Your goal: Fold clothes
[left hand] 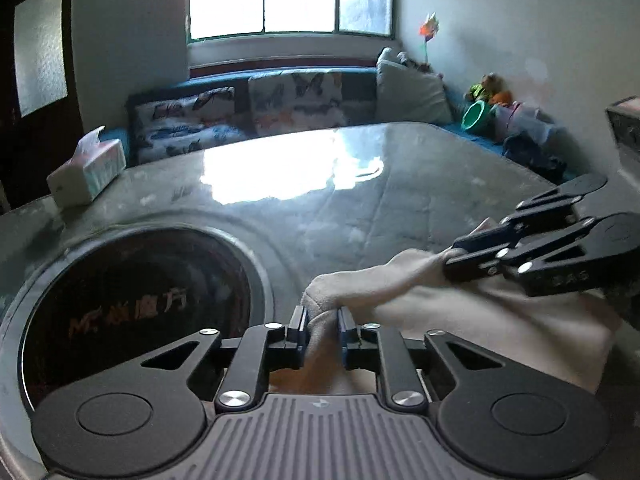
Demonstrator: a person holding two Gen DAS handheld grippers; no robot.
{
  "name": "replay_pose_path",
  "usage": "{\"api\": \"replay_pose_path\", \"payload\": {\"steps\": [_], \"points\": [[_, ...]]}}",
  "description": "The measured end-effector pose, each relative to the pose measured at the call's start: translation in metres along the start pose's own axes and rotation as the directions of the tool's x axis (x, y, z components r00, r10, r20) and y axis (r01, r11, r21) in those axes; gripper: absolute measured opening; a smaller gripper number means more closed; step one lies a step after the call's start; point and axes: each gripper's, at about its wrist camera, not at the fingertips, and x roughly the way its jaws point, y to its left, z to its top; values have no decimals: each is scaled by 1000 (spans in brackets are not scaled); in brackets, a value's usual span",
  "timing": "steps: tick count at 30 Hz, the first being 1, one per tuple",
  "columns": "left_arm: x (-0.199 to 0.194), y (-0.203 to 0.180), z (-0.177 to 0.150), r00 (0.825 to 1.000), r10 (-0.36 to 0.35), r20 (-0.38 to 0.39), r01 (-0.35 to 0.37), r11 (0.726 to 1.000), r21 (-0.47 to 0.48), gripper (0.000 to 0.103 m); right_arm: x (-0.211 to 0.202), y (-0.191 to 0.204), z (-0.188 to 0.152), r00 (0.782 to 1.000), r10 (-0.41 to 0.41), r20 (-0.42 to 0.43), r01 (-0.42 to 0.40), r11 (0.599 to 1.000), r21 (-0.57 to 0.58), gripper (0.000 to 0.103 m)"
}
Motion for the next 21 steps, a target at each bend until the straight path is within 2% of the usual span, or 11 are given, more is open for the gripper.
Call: {"api": "replay_pose_path", "payload": {"steps": [7,9,11,13,17,21], "points": [[1,1,1,1000,3,-12,-3,1000,-9,29,-34,-1,-3,999,26,22,-27,999,31,21],[3,1,2,1000,2,-15,-3,1000,-11,30,-31,-6,-7,1000,-3,-2,3,998,55,18],[4,3,3,1000,7,-18,-7,1000,-13,35,-27,-15,-14,999,-22,-25,24,995,99,13],[3,5,3,1000,18,-21,-18,1000,-18,46,-29,-24,-15,1000,-6,-13,8,989,151,13],[0,8,6,1000,24,-15,-24,999,-34,47,-38,-22,-7,999,-28,18,25,990,142,14],[-14,0,11,998,44,35,-43,999,-24,47,-38,-17,2,999,-10,42,4,992,126,14]]}}
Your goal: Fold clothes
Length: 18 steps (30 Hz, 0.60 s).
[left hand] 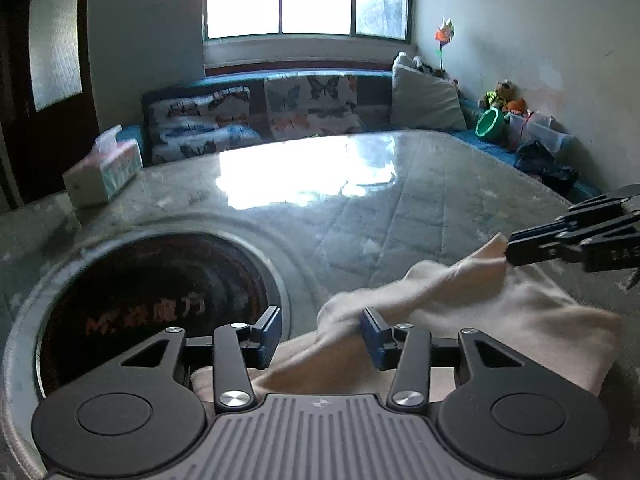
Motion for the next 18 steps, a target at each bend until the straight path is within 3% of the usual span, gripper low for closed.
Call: {"api": "replay_pose_path", "payload": {"steps": [4,9,18], "points": [[-18,-6,1,999,-28,39,29,999,-26,47,15,7,2,1000,22,-21,-22,1000,-15,14],[-33,-9,-16,997,-68,32,70,996,-47,43,30,4,-3,999,-19,-50,19,1000,1,13],[-40,10,-43,1000,-29,9,30,989,-145,40,3,22,-5,1000,4,-13,-5,998,-57,15]]}}
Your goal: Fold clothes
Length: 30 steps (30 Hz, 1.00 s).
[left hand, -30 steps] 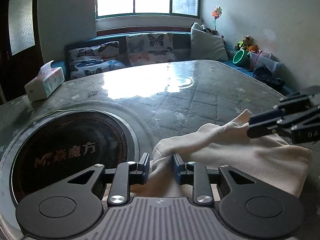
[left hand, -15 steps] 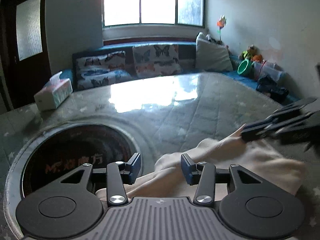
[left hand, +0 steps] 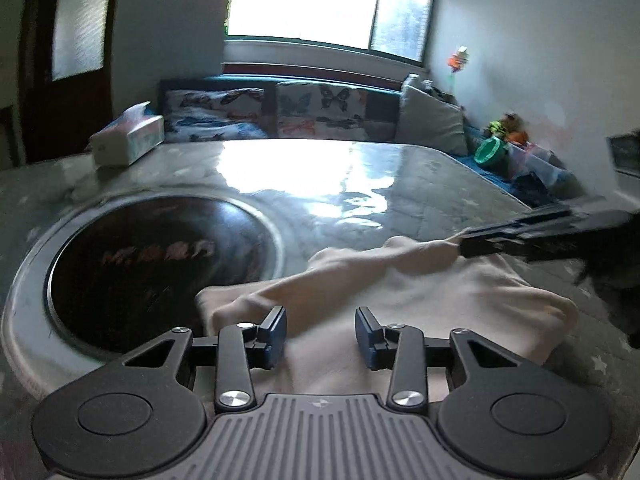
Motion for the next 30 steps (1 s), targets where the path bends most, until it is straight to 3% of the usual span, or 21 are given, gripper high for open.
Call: {"api": "replay_pose_path", "payload": {"steps": [4,10,16,23,30], "points": [[0,9,-6,1000,29,-4,-29,1000,-11,39,-6,9,-10,1000,7,-17,-7,1000,-26,15],[-4,20,-3,999,46,5,-46,998,-39,36,-24,1,-29,998,-55,-2,55,998,31,15],[-17,5,-5,999,2,33,-2,1000,-18,36,-53,16,-36,998,-45,42,45,999,-4,15],[-12,7,-17,1000,22,-1,-22,1000,-22,36,-51,16,-56,999,-50,3,50,999,21,14],[-13,7,-16,999,32,1,-32,999,-6,37,-54,5,-62,997,-72,25,69,994,85,13]]}}
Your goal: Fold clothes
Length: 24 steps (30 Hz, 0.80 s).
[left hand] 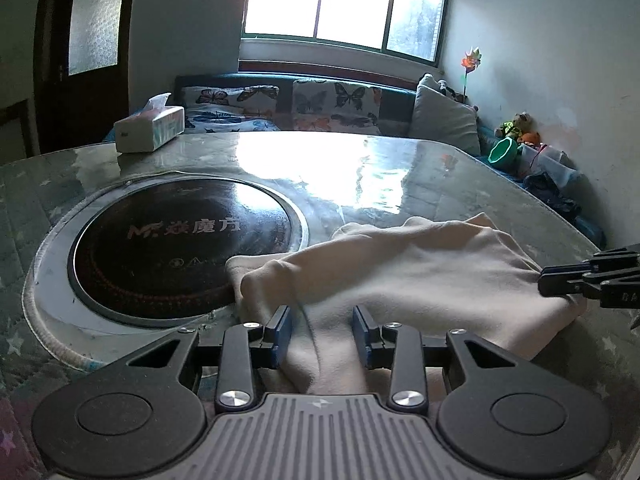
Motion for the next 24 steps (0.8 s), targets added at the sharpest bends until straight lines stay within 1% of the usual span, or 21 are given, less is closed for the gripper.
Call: {"api": "replay_pose_path", "payload": {"steps": [2,4,6,8,11,14,18,24], "points": [[-3,-2,2,1000,8,4,-8,1000,7,36,-3,1,0,1000,-6,-2,6,1000,-5,13],[-9,-8,5,1000,-4,21,3,1000,18,35,-5,5,-1,1000,-17,-5,17,999,-40,13],[-16,-18,8,999,-33,41,32,999,31,35,-7,11,1,1000,-22,3,22,998,-61,14],[-20,-29,10,996,-72,53,70,997,41,35,-10,15,3,1000,-9,18,10,997,-71,14],[-22,-47,9,990,-133,44,130,990,57,35,-11,27,7,999,31,30,-28,995,-93,14],[-20,-61,3,984,-178,25,176,982,69,35,-11,40,6,998,61,30,-57,991,-121,14],[-12,-72,-5,979,-203,-7,203,976,75,35,-4,51,0,998,64,20,-60,987,-146,14],[-5,-76,-14,980,-198,-31,200,976,86,35,2,57,-12,999,44,12,-41,985,-168,15]]}}
